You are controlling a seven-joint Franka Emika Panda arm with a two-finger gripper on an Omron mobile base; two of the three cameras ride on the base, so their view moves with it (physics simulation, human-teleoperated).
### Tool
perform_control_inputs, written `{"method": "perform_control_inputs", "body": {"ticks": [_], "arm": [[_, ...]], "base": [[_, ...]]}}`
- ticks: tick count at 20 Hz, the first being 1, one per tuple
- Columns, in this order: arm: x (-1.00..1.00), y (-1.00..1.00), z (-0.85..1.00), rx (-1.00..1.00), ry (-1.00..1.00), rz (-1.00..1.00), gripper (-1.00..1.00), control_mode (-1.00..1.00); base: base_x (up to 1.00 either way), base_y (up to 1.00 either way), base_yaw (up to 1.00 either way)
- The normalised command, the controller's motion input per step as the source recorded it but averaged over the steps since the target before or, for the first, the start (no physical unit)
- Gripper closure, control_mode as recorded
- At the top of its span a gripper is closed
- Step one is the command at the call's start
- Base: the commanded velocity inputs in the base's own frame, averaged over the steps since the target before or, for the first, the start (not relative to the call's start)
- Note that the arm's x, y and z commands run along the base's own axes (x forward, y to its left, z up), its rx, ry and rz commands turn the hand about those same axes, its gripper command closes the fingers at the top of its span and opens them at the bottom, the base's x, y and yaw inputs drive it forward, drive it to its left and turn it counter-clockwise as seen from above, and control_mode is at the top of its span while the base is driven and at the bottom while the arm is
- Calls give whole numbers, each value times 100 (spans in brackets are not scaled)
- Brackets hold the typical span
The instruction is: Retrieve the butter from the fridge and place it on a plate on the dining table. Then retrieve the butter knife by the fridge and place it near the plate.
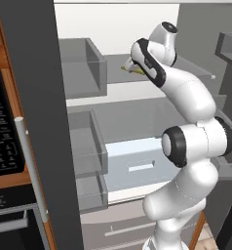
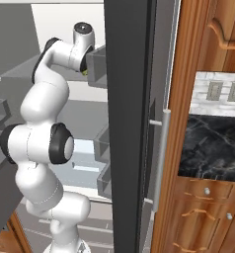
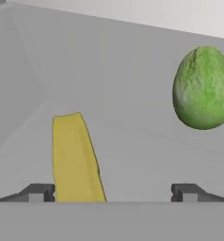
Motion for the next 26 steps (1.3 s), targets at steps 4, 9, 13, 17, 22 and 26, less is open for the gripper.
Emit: {"method": "perform_control_inputs", "body": {"ticks": [4,9,13,17,22,26], "arm": [[0,10,-27,0,-1,0,-100,-100],[0,22,-30,0,0,0,-100,-100],[0,32,-45,3,0,0,100,-100],[0,30,-36,2,2,0,100,-100],[0,37,-6,0,2,0,100,-100],[-3,25,9,-6,6,-14,100,-100]], "base": [[0,0,0],[0,0,0],[0,0,0],[0,0,0],[0,0,0],[0,0,0]]}}
